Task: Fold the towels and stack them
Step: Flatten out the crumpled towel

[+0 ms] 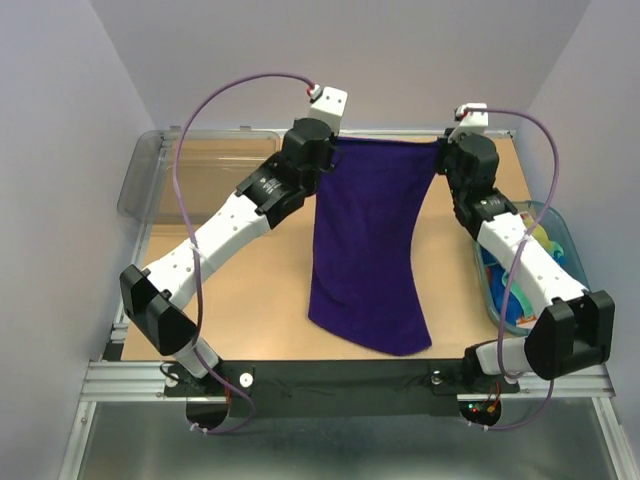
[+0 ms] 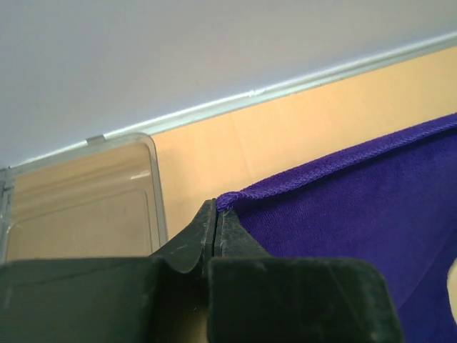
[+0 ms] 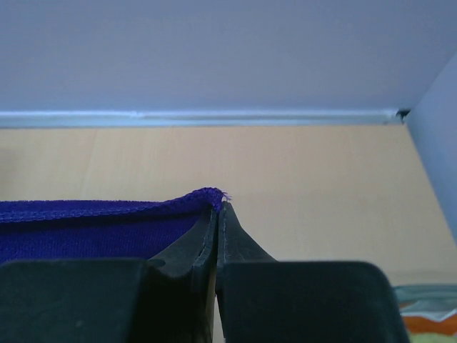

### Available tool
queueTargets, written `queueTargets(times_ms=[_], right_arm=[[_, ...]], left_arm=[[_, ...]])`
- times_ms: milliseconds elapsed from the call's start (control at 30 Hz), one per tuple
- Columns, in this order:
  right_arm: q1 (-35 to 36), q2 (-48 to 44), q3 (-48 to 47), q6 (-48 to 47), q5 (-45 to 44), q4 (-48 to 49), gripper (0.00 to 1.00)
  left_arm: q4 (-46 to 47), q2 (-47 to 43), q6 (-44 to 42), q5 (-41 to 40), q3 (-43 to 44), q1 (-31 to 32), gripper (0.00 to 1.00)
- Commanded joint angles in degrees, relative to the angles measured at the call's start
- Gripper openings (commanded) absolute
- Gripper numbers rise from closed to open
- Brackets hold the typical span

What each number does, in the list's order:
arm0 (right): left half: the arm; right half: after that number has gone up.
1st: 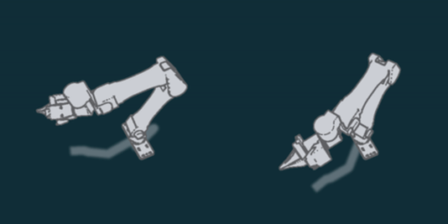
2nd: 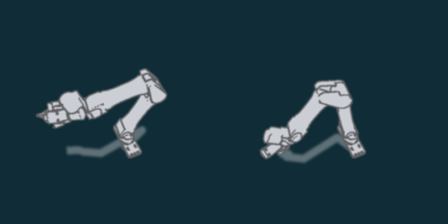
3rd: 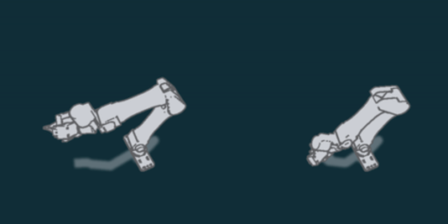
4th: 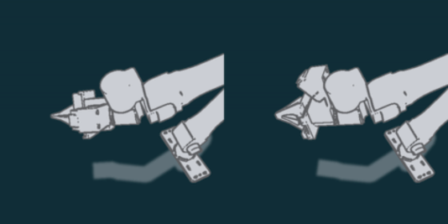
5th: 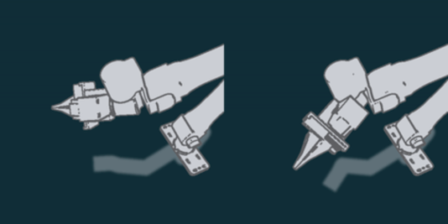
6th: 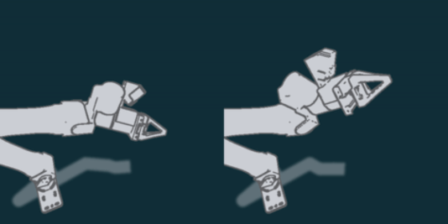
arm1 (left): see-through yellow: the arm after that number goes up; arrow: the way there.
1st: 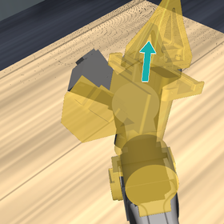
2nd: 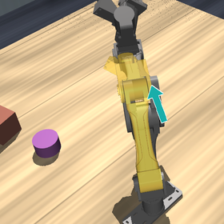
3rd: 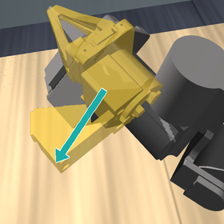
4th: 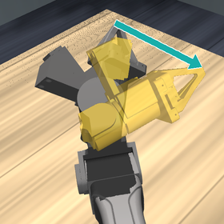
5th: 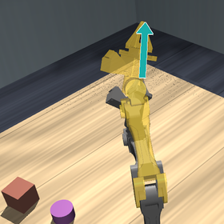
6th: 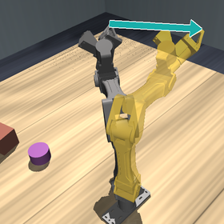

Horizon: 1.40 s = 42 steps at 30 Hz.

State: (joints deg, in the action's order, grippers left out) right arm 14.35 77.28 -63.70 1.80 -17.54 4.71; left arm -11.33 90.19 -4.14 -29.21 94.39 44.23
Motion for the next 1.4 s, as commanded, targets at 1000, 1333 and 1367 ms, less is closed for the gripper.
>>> queueTargets(times_ms=[1000,1333,1367], right_arm=[[-1.25,-29.38,-19.70,-16.57,26.68,-4.53,0.00],[-1.25,-17.88,-20.41,-14.81,10.61,-6.20,0.01],[-1.25,-16.38,-20.50,-15.25,9.55,-6.20,0.00]], left_arm=[[6.32,-31.66,-17.66,7.25,2.12,14.31,0.00],[6.68,-17.28,-5.63,7.66,1.68,0.27,0.00],[7.02,-15.50,-3.79,8.46,1.59,-1.76,0.00]])
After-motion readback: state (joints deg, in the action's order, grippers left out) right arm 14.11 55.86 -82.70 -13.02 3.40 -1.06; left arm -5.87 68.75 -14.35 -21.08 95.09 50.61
